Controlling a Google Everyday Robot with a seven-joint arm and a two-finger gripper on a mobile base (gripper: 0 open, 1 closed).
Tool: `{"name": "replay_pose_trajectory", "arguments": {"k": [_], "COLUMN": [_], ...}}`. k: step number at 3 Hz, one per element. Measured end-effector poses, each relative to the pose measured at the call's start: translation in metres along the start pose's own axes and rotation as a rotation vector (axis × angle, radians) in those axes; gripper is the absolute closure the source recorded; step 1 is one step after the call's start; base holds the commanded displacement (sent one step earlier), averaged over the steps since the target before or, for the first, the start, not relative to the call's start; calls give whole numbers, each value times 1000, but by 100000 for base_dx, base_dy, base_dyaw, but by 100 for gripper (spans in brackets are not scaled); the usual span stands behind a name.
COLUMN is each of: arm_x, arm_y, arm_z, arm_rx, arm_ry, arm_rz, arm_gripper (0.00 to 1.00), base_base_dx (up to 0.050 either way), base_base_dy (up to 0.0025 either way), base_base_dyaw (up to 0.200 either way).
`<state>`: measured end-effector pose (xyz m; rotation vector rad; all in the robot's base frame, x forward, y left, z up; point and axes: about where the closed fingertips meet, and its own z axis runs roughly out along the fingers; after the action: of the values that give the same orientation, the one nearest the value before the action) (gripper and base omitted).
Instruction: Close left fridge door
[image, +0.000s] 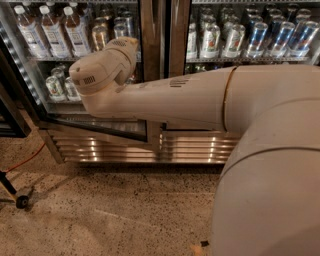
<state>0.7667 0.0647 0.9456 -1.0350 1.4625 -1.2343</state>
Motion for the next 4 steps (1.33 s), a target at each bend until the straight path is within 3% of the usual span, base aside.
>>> {"name": "replay_pose_trajectory", "arguments": {"k": [3,4], "arm_x": [0,0], "arm_y": [0,0], "arm_z": [0,-1], "arm_rx": [0,0], "arm_ry": [0,0], "arm_rz": [0,0], "arm_gripper": [100,100], "base_base_dx": [4917,0], "base_base_dy": [-1,0], "base_base_dyaw": [13,0]}}
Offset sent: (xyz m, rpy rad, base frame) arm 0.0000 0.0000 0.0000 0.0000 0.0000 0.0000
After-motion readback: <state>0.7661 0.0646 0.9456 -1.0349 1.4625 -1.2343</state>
